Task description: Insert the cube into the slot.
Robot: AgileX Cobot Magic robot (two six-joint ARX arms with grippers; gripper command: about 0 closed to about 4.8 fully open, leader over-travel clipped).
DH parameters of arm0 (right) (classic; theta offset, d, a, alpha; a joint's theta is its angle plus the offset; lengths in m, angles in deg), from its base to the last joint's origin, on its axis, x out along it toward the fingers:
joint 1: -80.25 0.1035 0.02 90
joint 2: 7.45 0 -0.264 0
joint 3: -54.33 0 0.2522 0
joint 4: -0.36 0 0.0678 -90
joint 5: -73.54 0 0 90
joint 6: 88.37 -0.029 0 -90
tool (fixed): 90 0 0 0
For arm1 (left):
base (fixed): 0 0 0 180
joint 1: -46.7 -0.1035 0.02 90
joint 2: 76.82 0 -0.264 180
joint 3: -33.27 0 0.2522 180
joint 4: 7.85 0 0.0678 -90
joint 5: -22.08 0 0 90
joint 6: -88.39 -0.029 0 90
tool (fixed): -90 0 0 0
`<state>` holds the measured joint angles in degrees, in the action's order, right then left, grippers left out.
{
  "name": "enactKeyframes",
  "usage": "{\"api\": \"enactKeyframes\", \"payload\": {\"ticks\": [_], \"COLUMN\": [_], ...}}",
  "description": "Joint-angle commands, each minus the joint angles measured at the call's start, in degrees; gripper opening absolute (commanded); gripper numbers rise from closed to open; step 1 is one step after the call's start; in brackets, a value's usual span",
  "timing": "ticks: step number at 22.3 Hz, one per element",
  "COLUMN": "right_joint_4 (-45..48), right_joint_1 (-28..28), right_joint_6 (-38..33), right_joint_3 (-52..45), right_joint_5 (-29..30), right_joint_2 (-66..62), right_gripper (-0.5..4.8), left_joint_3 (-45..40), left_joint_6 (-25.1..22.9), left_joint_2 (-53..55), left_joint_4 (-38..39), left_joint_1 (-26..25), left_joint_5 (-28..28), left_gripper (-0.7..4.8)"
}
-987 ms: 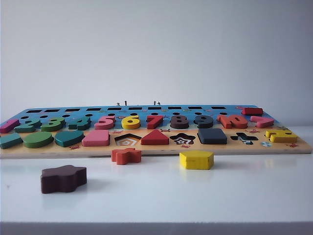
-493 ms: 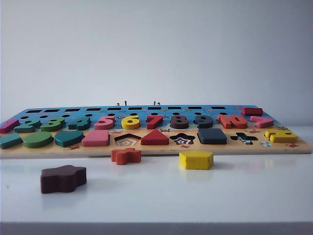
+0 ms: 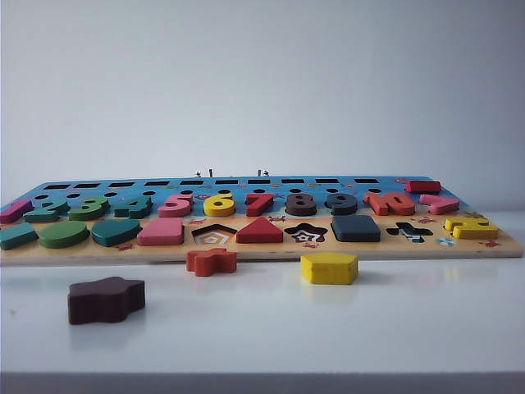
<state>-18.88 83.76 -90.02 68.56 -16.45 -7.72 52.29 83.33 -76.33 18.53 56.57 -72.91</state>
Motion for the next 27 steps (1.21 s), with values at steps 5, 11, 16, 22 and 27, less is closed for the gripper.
{"api": "enactKeyframes", "payload": {"ticks": [5, 11, 16, 22, 27], "right_joint_4": [1.1, 1.2, 1.2, 0.3, 0.2], "right_joint_1": [-1.6, -1.5, -1.5, -1.5, -1.4], "right_joint_6": [0.6, 1.6, 1.5, 1.3, 1.3], "right_joint_3": [0.0, 0.0, 0.0, 0.0, 0.0], "right_joint_5": [0.2, 1.9, 1.4, 0.8, 0.8], "right_joint_2": [0.1, 0.1, 0.1, 0.1, 0.1], "right_gripper": [-0.09, -0.09, -0.08, -0.08, -0.08], "left_joint_3": [-2.5, -4.7, -4.7, -4.7, -4.7], "left_joint_6": [-0.1, -0.5, -0.5, -0.5, -0.5], "left_joint_2": [-0.5, -0.5, -0.5, -0.5, -0.5], "left_joint_4": [-1.6, -2.1, -2.1, -2.1, -2.1], "left_joint_1": [-0.1, -0.1, -0.1, -0.1, -0.1], "left_joint_5": [-2.4, -2.6, -2.6, -2.6, -2.6], "left_gripper": [0.17, 0.17, 0.17, 0.17, 0.17]}}
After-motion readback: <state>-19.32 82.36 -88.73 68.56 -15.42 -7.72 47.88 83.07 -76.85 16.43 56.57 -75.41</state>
